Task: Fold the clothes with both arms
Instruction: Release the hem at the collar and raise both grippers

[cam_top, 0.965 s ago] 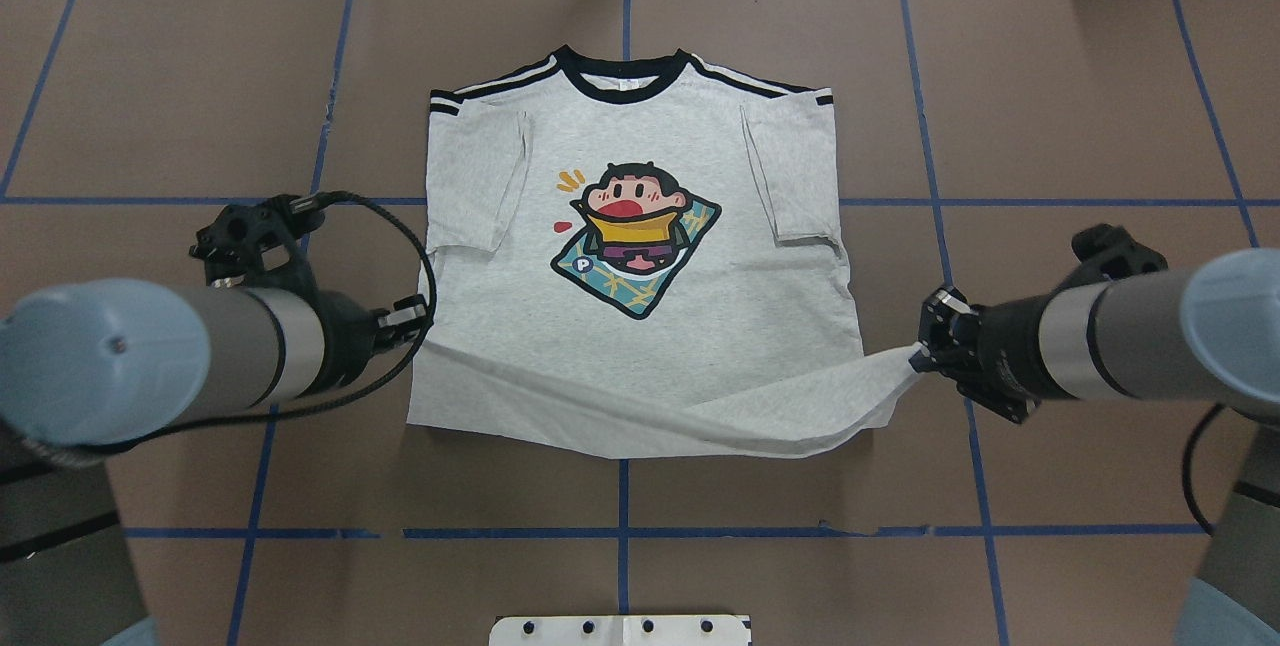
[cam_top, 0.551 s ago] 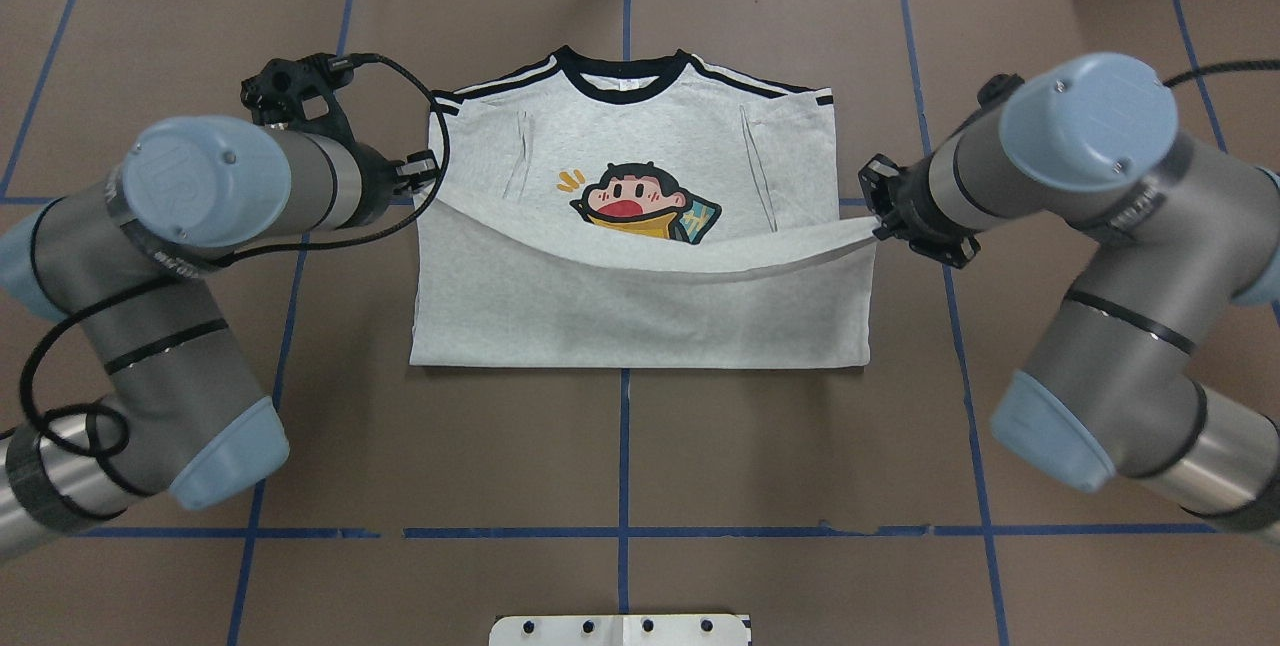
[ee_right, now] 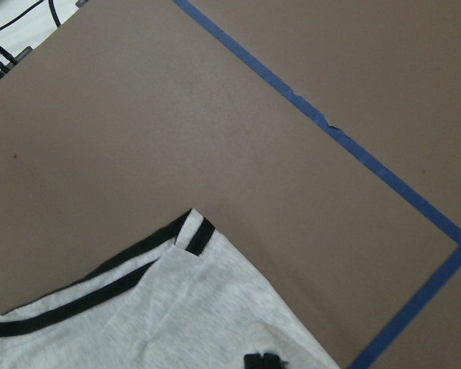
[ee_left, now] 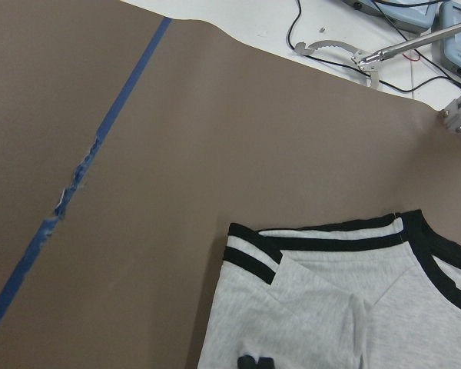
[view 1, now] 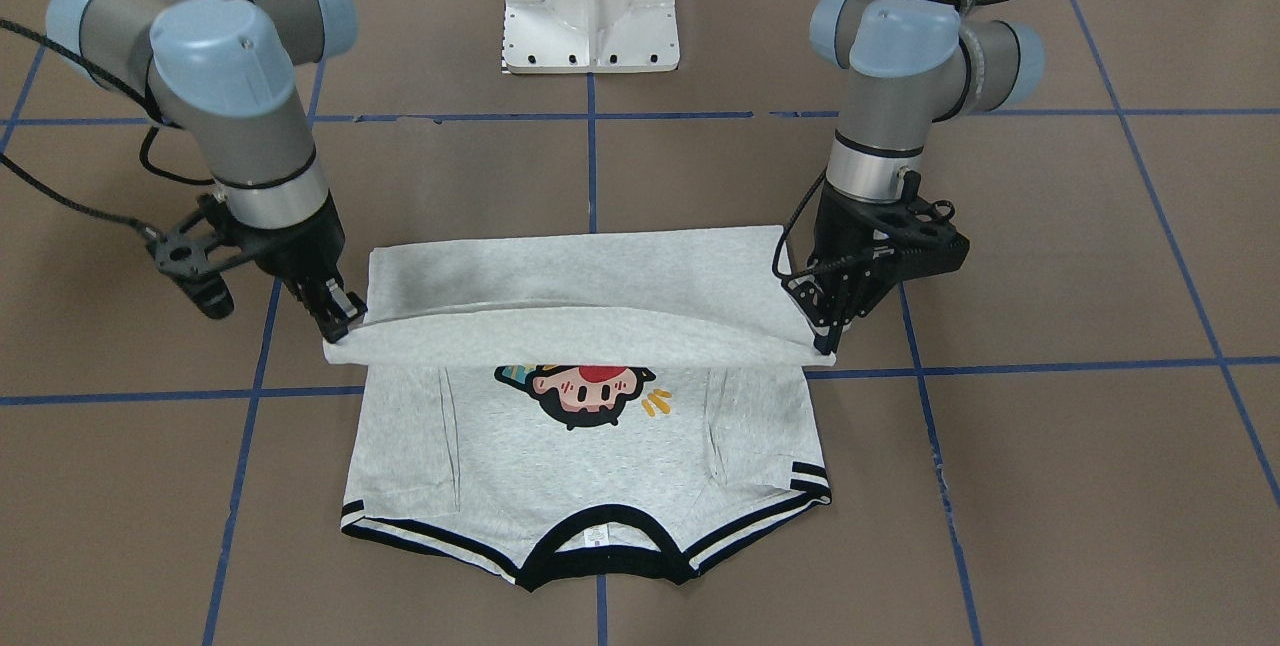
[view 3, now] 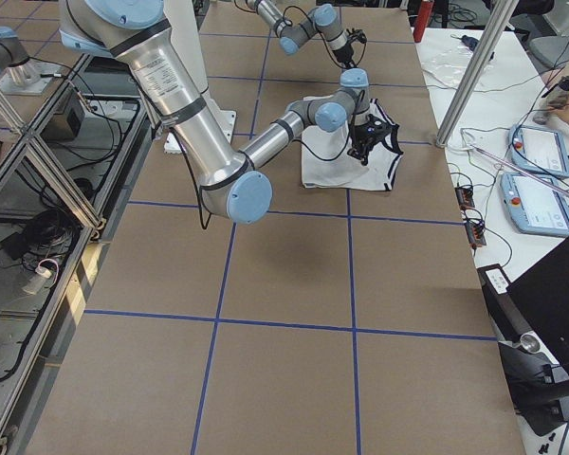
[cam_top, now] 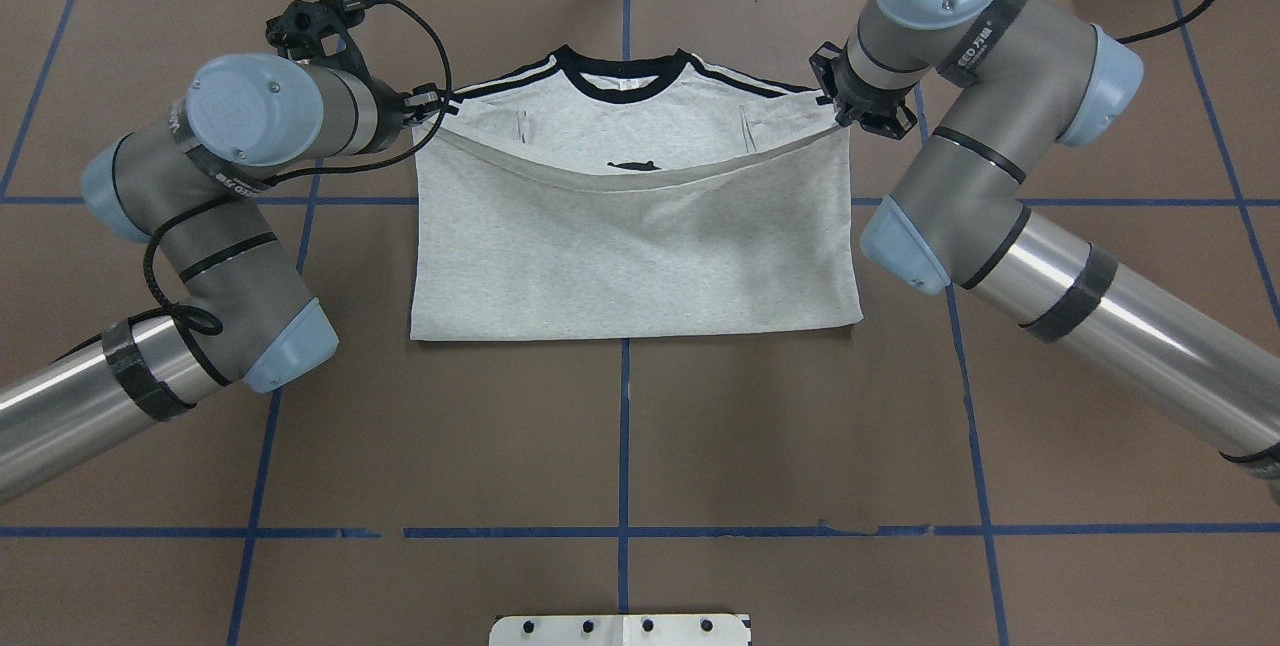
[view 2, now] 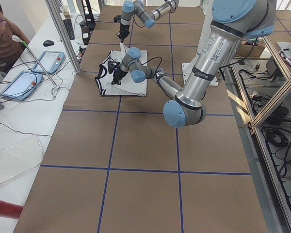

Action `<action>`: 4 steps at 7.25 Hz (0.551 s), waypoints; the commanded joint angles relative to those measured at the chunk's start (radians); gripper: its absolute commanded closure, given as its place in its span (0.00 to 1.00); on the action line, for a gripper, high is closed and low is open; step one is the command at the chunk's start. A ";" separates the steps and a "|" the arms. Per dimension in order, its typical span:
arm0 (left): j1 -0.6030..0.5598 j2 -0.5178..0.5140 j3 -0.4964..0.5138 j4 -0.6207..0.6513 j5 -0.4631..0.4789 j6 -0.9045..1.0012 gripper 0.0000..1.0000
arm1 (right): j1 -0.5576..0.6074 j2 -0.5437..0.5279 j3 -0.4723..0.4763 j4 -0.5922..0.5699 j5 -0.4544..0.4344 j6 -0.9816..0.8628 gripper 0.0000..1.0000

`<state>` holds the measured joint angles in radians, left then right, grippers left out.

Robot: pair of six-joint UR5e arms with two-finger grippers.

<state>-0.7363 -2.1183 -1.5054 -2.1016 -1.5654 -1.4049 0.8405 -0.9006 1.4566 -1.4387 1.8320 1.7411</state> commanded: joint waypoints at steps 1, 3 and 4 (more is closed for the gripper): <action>-0.005 -0.054 0.149 -0.101 0.056 0.001 1.00 | 0.026 0.089 -0.189 0.110 -0.002 -0.002 1.00; -0.005 -0.072 0.227 -0.170 0.058 0.001 1.00 | 0.026 0.108 -0.275 0.199 -0.006 0.000 1.00; -0.005 -0.075 0.267 -0.223 0.058 0.001 1.00 | 0.026 0.105 -0.288 0.202 -0.011 0.000 1.00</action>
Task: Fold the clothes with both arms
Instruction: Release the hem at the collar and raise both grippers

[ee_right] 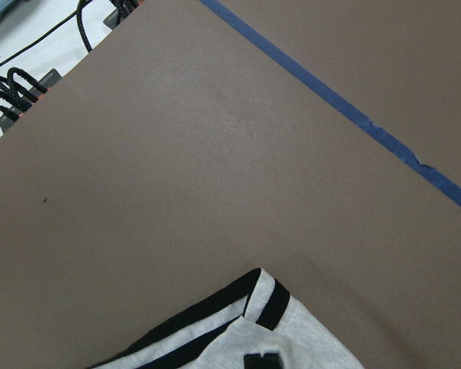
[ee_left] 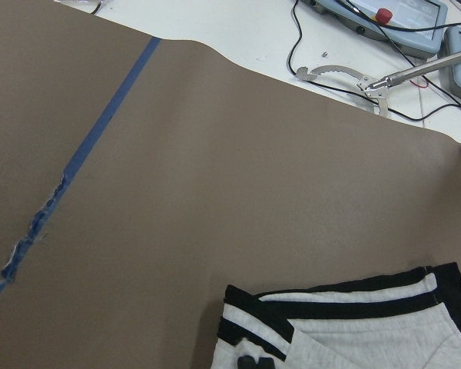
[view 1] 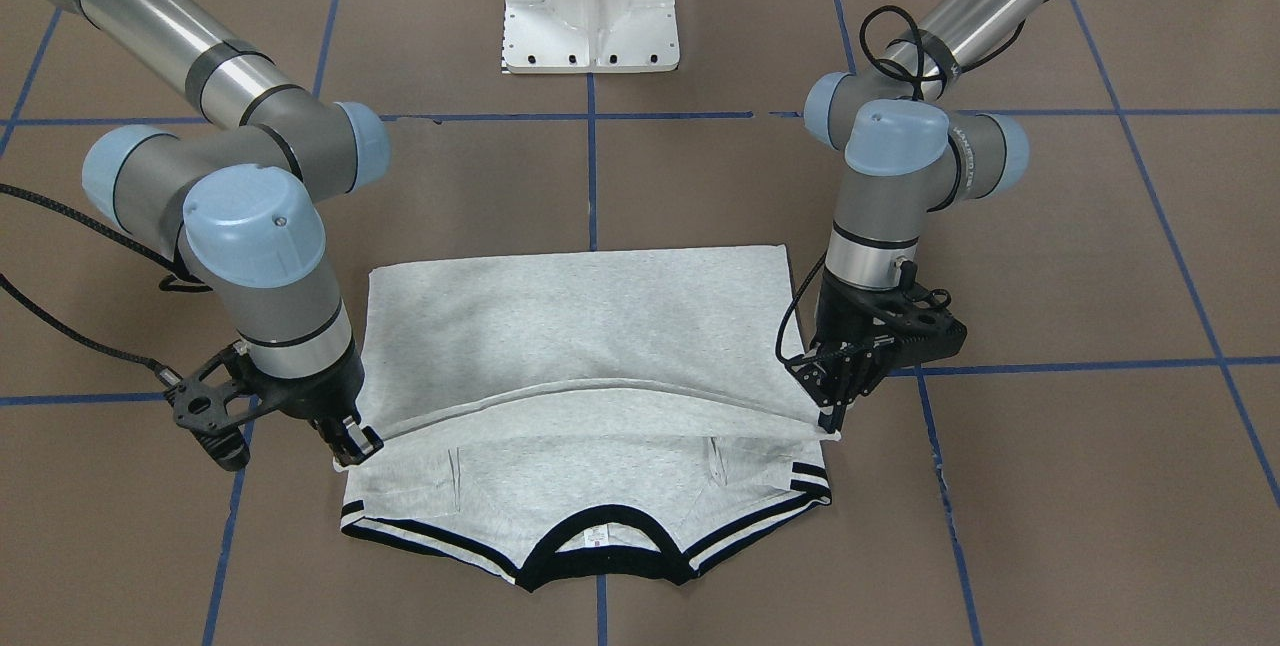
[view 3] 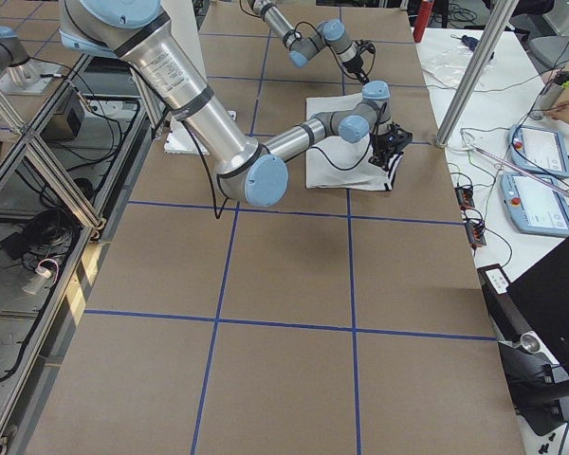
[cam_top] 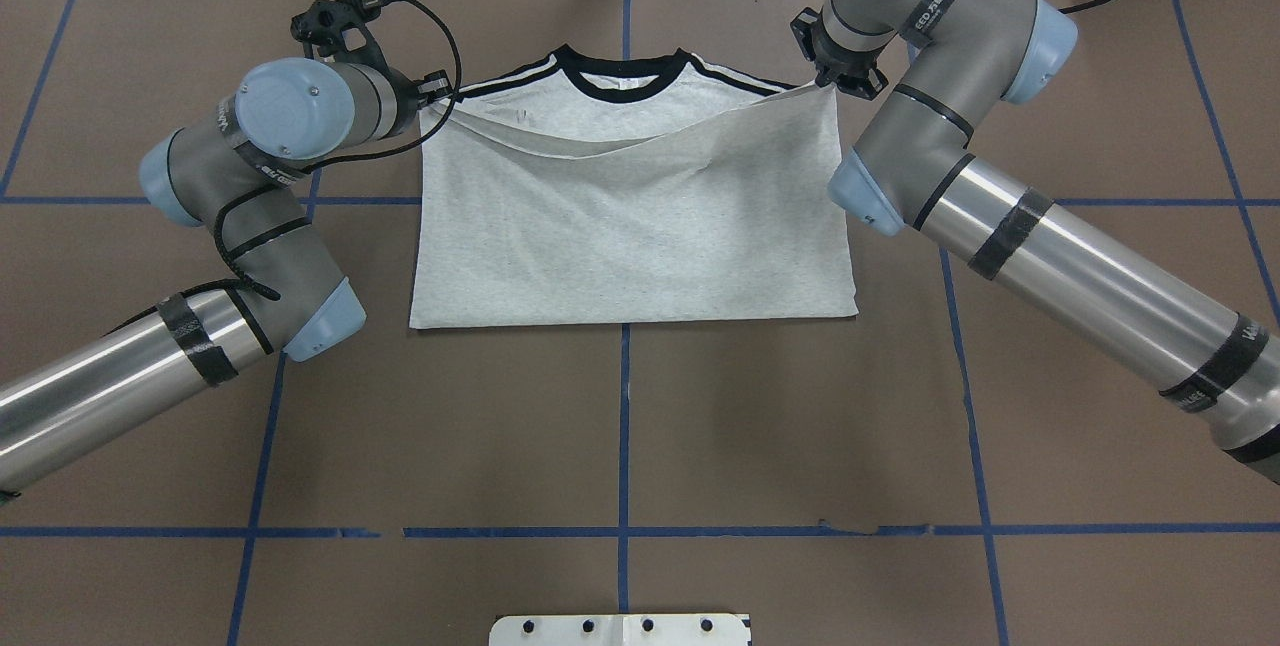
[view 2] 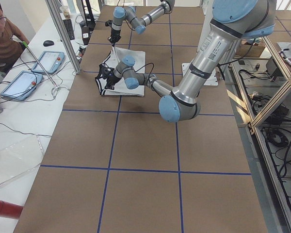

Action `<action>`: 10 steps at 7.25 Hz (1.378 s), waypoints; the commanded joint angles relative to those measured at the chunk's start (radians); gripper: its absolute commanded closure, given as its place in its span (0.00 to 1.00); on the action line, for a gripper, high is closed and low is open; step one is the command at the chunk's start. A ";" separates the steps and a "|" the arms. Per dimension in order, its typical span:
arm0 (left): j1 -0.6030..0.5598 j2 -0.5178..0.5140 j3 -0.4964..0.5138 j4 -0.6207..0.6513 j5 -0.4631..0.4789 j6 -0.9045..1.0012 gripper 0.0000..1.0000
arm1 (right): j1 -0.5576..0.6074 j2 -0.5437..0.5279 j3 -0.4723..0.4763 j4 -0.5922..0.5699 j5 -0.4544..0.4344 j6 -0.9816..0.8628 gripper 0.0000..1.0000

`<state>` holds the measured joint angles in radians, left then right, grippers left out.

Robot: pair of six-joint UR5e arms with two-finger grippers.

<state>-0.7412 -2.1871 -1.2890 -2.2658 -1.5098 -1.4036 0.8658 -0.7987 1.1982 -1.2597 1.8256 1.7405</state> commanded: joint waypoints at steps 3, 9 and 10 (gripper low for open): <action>-0.033 -0.006 0.069 -0.081 0.000 0.065 0.68 | -0.024 -0.002 -0.038 0.025 -0.082 -0.001 0.39; -0.056 0.003 0.037 -0.090 -0.085 0.089 0.67 | -0.183 -0.377 0.503 0.028 -0.040 0.222 0.34; -0.058 0.009 0.031 -0.090 -0.086 0.091 0.67 | -0.208 -0.428 0.521 0.029 -0.045 0.272 0.18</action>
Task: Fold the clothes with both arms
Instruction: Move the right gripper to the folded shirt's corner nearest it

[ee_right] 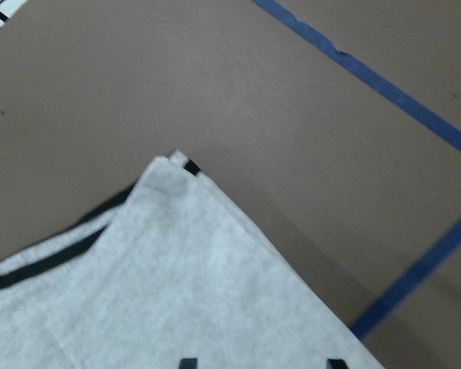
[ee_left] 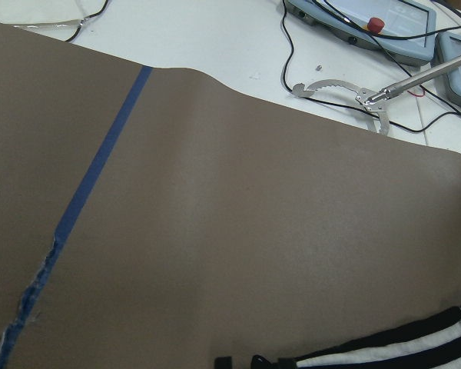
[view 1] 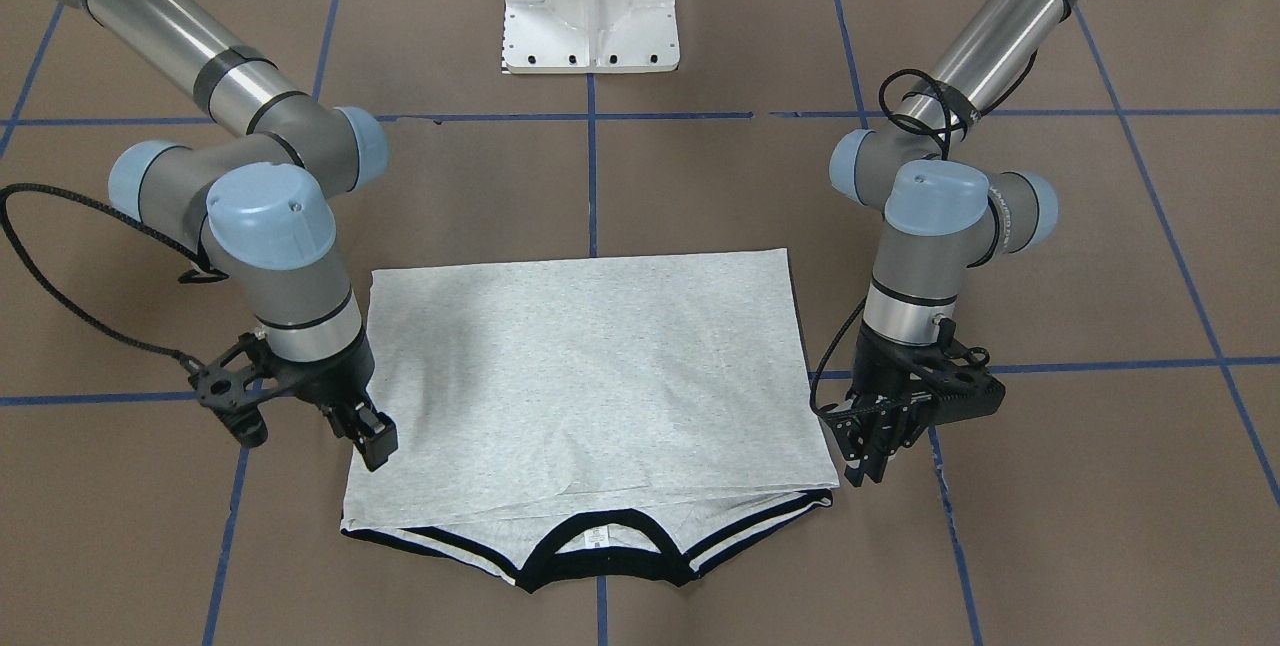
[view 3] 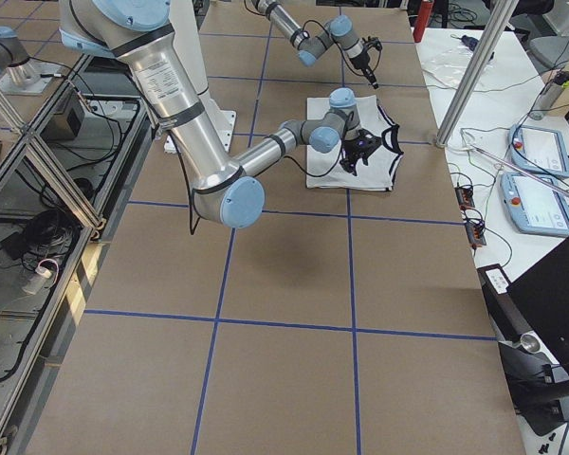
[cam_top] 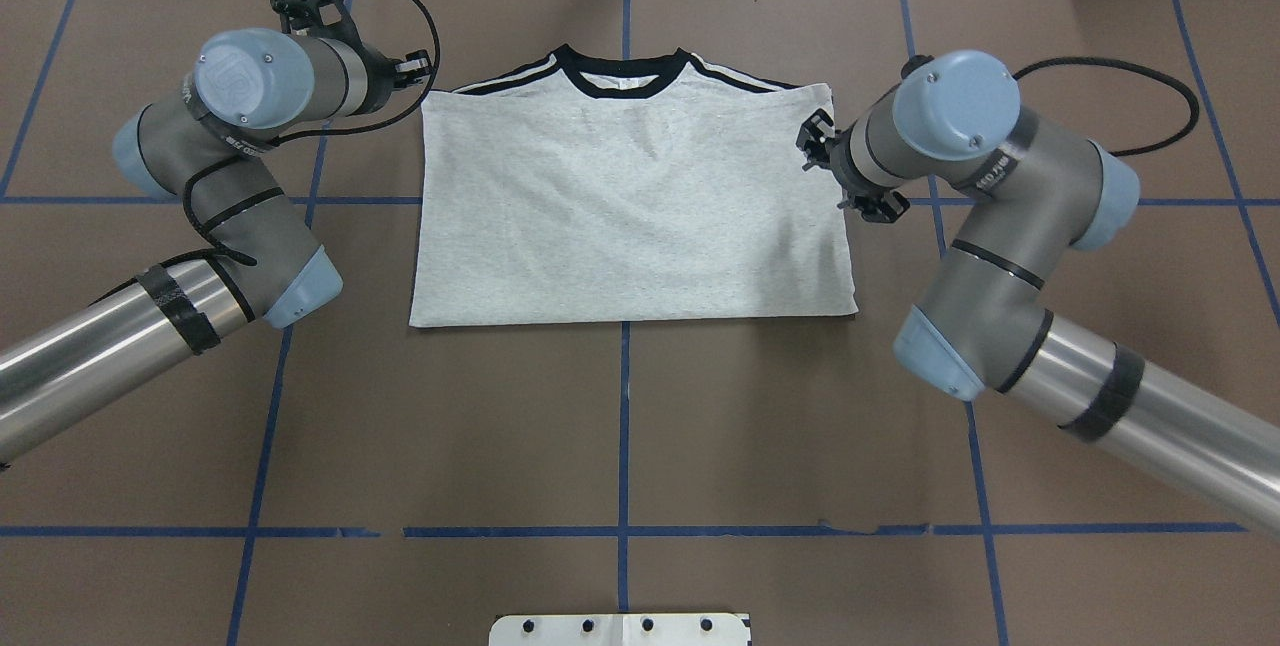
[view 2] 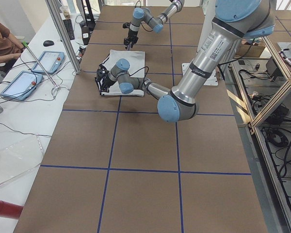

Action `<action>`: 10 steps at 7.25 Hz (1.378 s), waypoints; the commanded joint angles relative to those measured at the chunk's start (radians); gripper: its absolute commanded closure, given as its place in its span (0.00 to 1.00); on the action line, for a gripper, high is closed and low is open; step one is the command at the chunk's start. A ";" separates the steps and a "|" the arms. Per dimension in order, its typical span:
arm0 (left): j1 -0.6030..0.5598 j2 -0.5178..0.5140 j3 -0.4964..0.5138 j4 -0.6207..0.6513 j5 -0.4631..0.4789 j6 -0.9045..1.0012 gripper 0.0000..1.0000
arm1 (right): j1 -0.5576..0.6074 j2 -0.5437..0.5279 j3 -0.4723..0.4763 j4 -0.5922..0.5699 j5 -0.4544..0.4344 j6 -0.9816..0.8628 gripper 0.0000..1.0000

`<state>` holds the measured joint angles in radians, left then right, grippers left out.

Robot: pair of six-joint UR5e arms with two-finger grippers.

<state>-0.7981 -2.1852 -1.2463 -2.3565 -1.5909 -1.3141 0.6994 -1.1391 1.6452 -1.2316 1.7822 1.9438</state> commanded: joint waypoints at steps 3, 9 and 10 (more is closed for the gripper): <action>-0.001 0.010 -0.039 0.013 -0.004 -0.001 0.67 | -0.113 -0.090 0.067 0.001 -0.023 0.159 0.19; -0.001 0.015 -0.055 0.014 -0.004 -0.002 0.68 | -0.130 -0.111 0.058 0.001 -0.024 0.155 0.28; -0.001 0.015 -0.055 0.014 -0.004 -0.002 0.68 | -0.130 -0.111 0.062 0.001 -0.024 0.159 0.38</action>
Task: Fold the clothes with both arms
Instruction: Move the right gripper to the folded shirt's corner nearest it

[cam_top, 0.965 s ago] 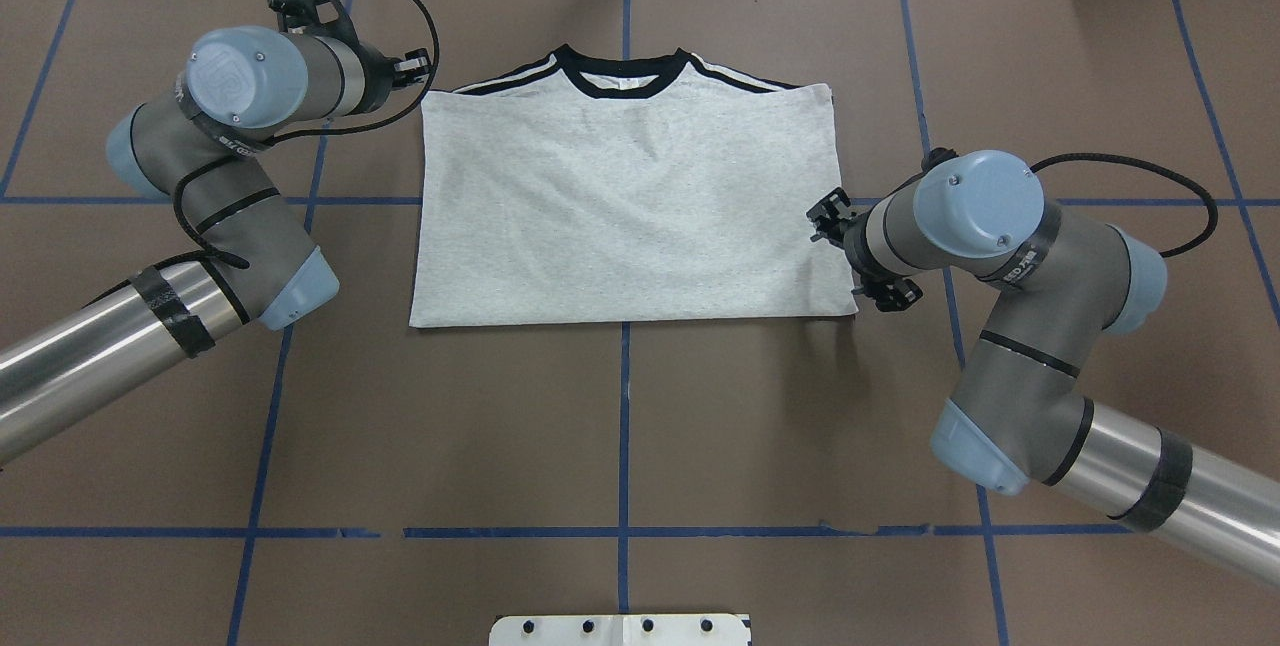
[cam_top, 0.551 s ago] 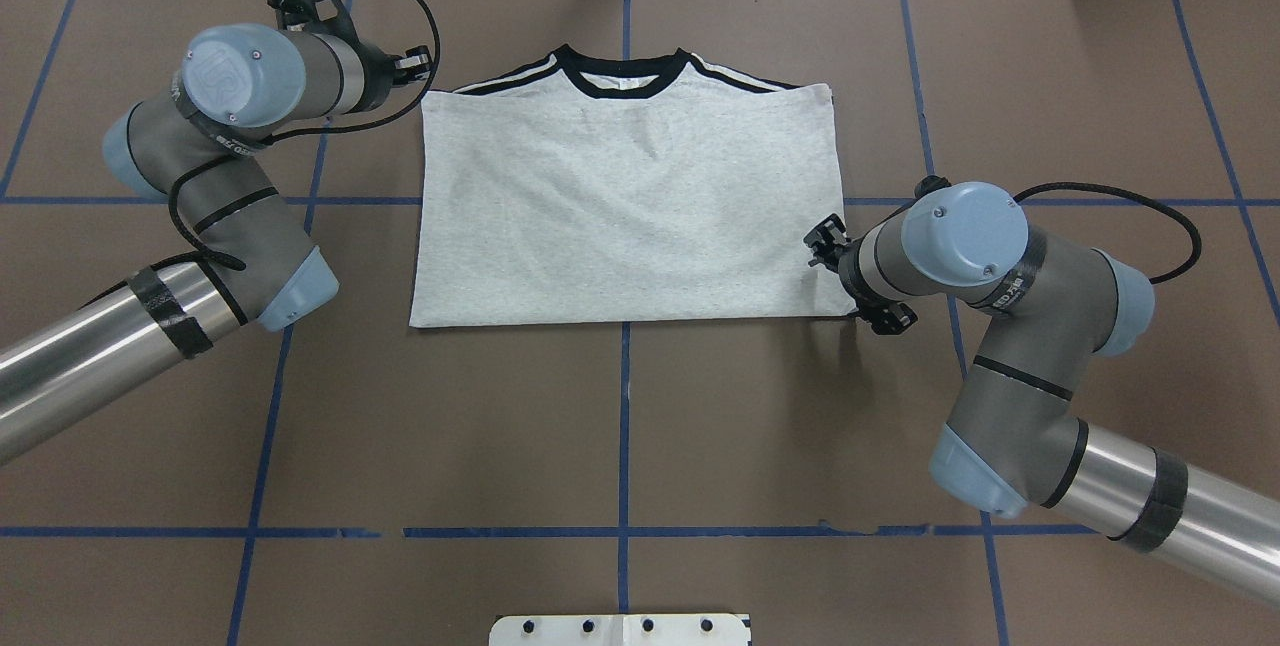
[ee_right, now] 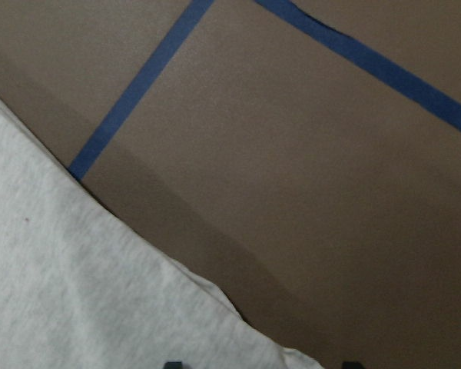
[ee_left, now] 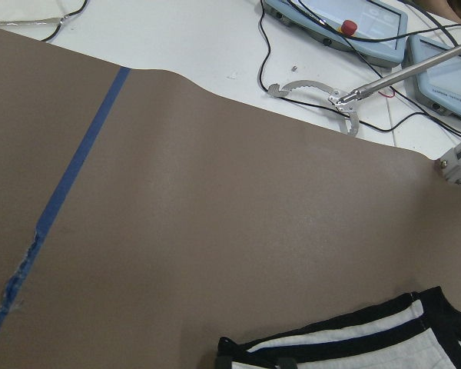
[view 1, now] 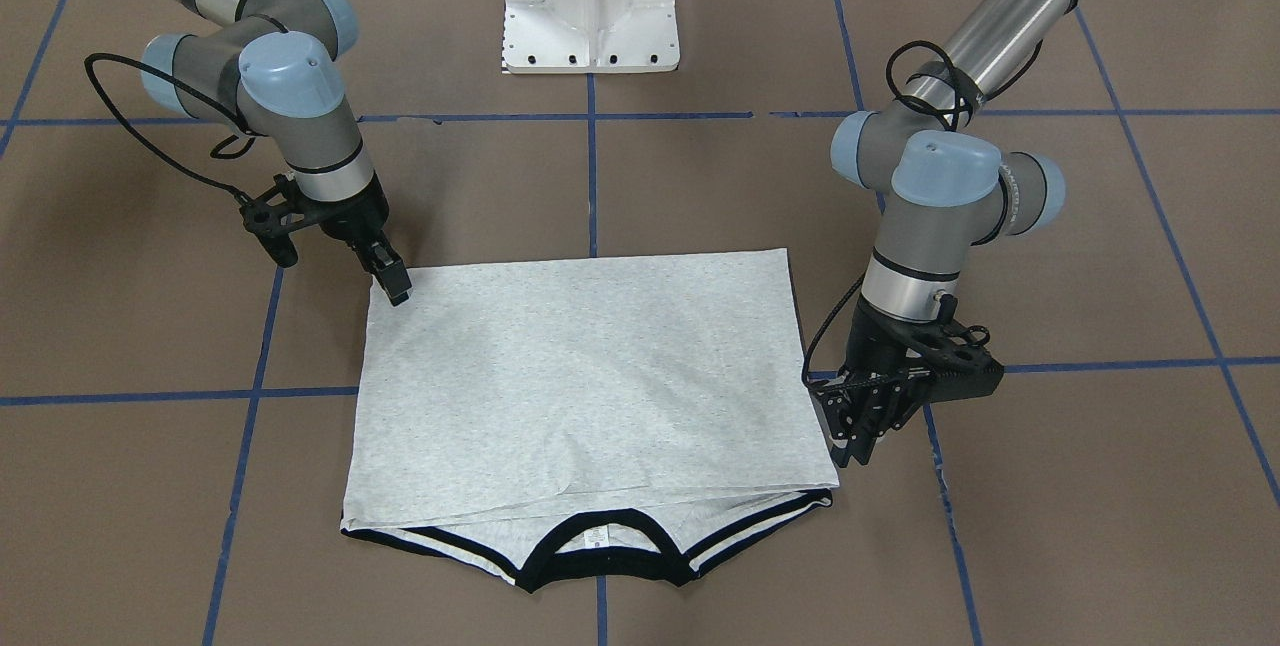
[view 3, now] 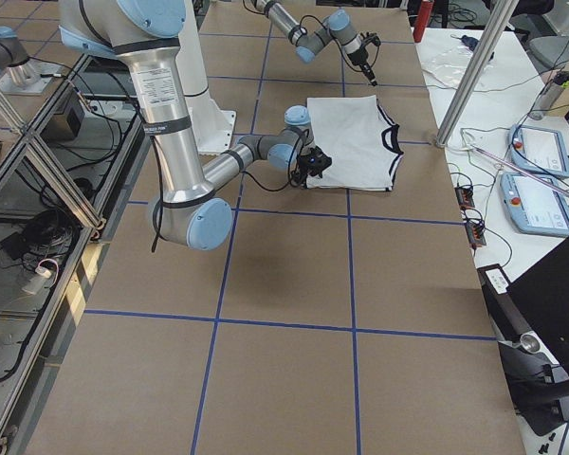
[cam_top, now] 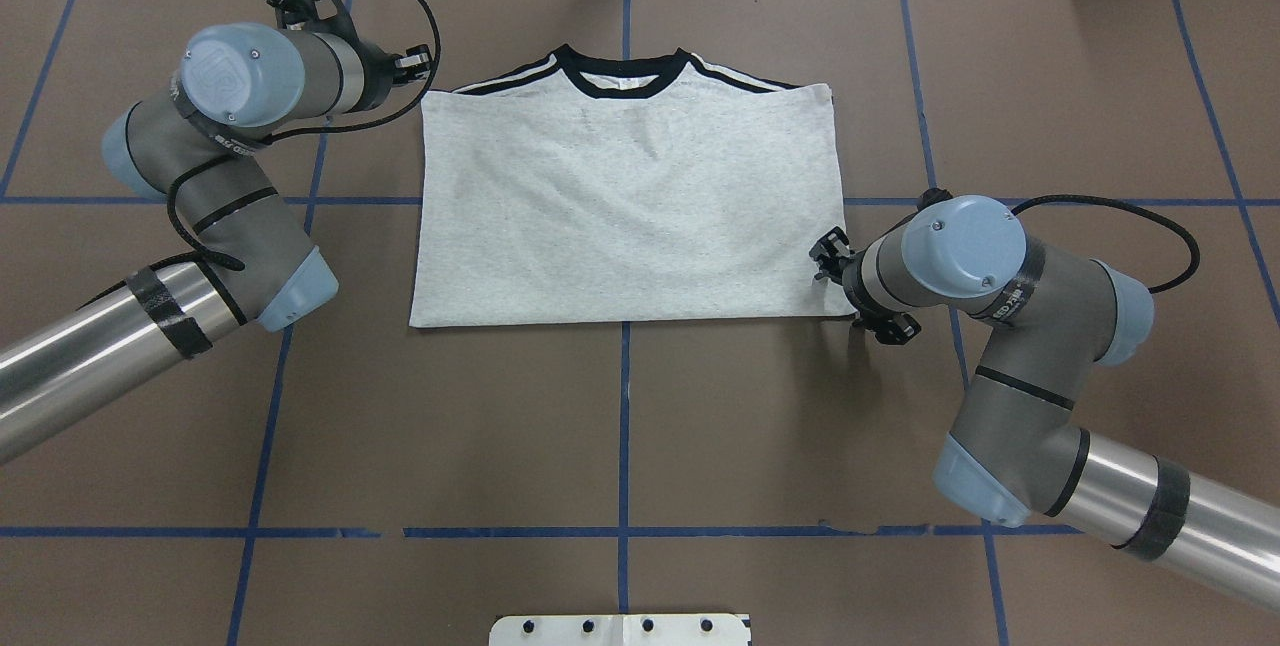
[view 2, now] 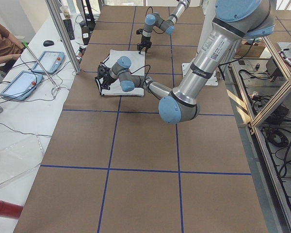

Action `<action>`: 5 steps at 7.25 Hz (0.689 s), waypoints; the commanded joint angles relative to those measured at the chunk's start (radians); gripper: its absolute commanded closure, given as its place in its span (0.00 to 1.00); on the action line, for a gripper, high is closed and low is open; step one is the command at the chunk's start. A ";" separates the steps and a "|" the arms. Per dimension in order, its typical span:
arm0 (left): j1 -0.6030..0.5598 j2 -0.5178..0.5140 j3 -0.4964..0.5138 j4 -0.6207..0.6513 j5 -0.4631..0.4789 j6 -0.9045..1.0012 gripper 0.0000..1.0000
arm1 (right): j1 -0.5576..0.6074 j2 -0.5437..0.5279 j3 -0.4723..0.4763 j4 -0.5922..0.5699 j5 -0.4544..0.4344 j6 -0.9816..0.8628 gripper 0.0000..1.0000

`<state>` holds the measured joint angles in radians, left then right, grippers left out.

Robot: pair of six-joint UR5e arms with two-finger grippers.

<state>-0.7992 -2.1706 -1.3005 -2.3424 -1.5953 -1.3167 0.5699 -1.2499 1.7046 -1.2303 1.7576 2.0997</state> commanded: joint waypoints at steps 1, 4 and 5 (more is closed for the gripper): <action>0.000 0.000 0.000 0.000 0.000 -0.001 0.68 | -0.001 0.000 0.006 0.000 0.000 -0.001 0.93; 0.000 -0.001 -0.005 0.000 0.000 -0.004 0.68 | 0.001 -0.003 0.027 -0.002 0.003 -0.003 1.00; 0.000 -0.003 -0.008 0.002 0.000 -0.007 0.68 | 0.002 -0.012 0.045 -0.002 0.005 -0.001 1.00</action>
<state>-0.7992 -2.1724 -1.3048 -2.3420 -1.5953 -1.3208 0.5709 -1.2545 1.7313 -1.2312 1.7608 2.0974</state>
